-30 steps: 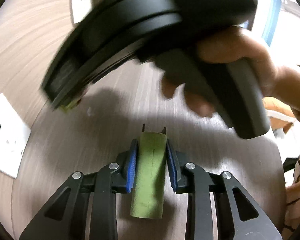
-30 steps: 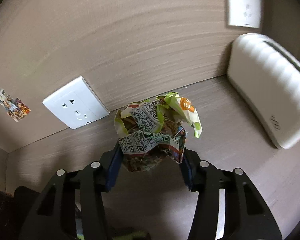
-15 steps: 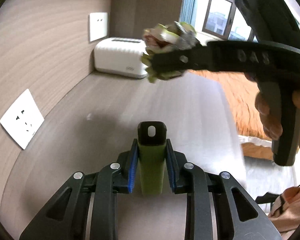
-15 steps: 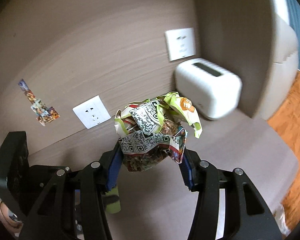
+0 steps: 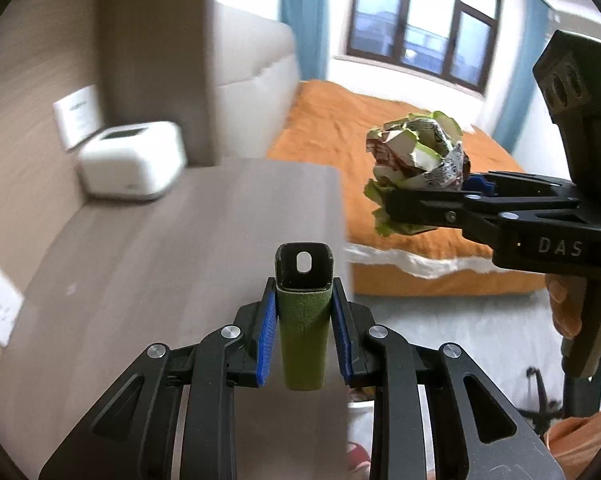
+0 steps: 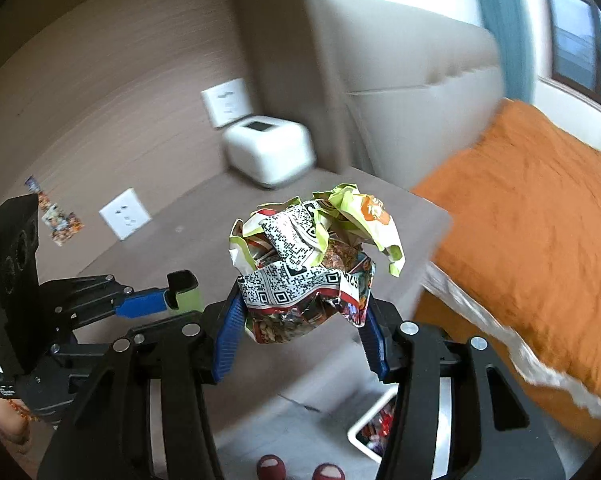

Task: Collect trash
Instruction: 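Carry the tube and wrapper to the white bin and open both tools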

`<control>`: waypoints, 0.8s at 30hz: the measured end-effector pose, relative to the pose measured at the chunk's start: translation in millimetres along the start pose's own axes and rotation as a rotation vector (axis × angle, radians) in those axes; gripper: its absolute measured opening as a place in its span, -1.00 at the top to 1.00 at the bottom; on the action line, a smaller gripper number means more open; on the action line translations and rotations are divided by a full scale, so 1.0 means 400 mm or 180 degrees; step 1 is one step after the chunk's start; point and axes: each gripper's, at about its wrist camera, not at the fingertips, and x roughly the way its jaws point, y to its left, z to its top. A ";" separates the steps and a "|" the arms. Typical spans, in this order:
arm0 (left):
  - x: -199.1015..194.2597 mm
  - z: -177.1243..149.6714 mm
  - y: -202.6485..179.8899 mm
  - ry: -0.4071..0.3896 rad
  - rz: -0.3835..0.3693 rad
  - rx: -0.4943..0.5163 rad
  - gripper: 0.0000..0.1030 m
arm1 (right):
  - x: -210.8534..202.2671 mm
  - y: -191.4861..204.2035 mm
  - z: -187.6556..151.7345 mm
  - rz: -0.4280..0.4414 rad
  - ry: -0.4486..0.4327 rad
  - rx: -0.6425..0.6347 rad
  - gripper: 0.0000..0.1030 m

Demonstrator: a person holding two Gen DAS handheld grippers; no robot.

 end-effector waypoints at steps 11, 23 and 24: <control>0.193 0.024 -0.243 0.0352 -0.0470 0.0419 0.51 | -0.091 -0.211 -0.150 -0.0490 0.0173 0.0542 -0.03; 0.485 -0.099 -0.368 0.1074 -0.0806 0.0509 0.51 | 0.008 -0.397 -0.372 -0.0643 0.0729 0.1059 -0.04; 0.522 -0.120 -0.368 0.1160 -0.0830 0.0474 0.51 | 0.031 -0.412 -0.393 -0.0635 0.0788 0.1109 -0.04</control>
